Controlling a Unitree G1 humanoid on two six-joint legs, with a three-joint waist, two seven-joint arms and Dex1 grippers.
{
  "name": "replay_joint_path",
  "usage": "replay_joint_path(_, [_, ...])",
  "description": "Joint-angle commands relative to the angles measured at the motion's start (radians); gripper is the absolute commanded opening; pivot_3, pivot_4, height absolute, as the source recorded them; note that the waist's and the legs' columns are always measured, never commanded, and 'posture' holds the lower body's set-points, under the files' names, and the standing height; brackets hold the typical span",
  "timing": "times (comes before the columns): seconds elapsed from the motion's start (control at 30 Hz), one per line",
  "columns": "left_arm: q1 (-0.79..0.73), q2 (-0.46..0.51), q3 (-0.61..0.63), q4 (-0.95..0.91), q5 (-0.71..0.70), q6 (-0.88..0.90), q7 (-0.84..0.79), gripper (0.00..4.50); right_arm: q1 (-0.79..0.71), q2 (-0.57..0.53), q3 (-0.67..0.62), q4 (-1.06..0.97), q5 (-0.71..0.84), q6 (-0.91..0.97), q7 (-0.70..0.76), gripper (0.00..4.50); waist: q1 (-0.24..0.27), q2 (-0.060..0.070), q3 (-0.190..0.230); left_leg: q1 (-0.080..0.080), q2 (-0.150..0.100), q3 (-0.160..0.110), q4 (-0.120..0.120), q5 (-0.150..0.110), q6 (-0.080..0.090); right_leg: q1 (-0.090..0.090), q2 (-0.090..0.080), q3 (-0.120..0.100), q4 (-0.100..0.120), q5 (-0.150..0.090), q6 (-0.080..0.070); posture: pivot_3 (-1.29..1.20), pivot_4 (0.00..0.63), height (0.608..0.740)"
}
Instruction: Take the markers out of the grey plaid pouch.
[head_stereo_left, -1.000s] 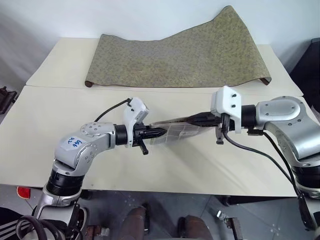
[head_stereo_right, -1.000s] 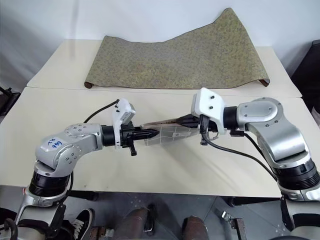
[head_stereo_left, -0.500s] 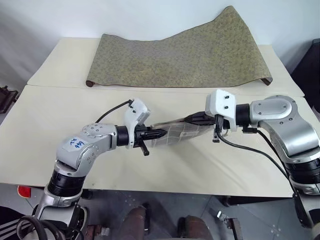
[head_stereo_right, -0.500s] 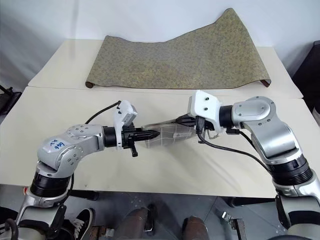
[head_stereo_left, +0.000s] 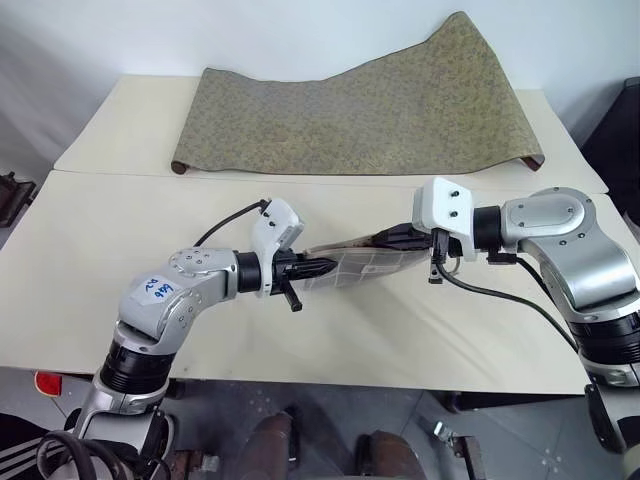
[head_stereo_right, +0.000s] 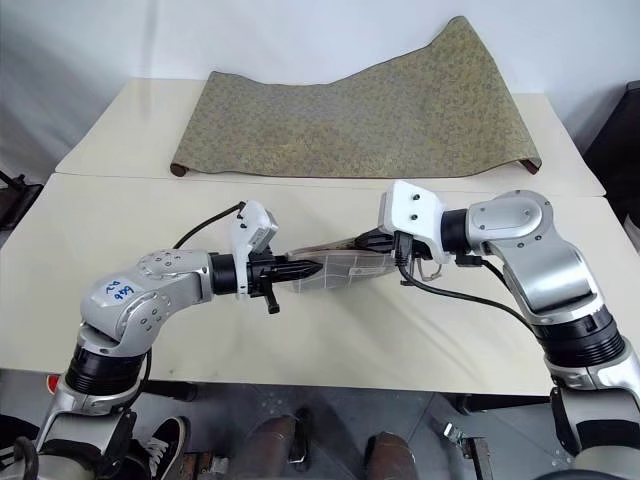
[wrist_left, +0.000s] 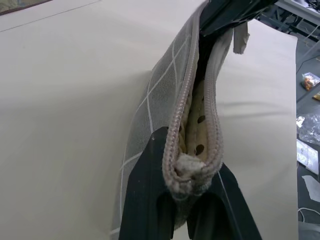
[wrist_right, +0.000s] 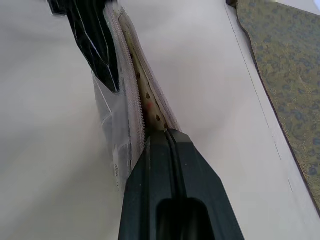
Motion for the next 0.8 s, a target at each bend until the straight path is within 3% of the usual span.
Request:
replay_joint_path(0.03, [0.002,-0.005,0.014,-0.020,0.001,-0.025,-0.001,0.00,-0.002,-0.021,-0.012,-0.024,-0.017,-0.019,0.008,0.04,0.000,0.000,0.000,0.000,0.000,0.000,0.000,0.000,0.000,0.000,0.000,0.000,0.000,0.000,0.000,0.00,0.150,0.740])
replay_joint_path(0.27, [-0.006,-0.022,0.027,-0.015,-0.011,-0.017,-0.001,0.00,-0.014,-0.008,0.038,0.029,-0.133,-0.109,-0.023,0.04,0.000,0.000,0.000,0.000,0.000,0.000,0.000,0.000,0.000,0.000,0.000,0.000,0.000,0.000,0.000,0.00,0.150,0.740])
replay_joint_path(0.43, [-0.009,-0.028,0.015,-0.017,-0.004,-0.022,-0.003,0.00,-0.048,-0.019,0.151,0.072,-0.288,-0.207,-0.005,0.04,-0.001,0.000,0.000,0.000,0.000,0.000,0.000,0.000,0.000,0.000,0.000,0.000,0.000,0.000,0.000,0.00,0.150,0.740])
replay_joint_path(0.57, [-0.017,-0.049,0.019,-0.010,-0.010,-0.018,0.003,0.00,-0.088,0.028,0.193,0.094,-0.332,-0.177,-0.004,0.91,-0.001,0.000,0.000,0.000,0.000,0.000,0.000,0.000,0.000,0.000,0.000,0.000,0.000,0.000,0.000,0.00,0.150,0.740])
replay_joint_path(0.8, [-0.010,-0.059,0.035,-0.013,-0.020,-0.004,0.007,0.00,-0.087,0.038,0.195,0.088,-0.354,-0.152,0.018,3.34,0.000,0.000,0.000,0.000,0.000,0.000,0.001,0.000,0.000,0.000,0.000,0.000,0.000,0.000,0.000,0.00,0.150,0.740])
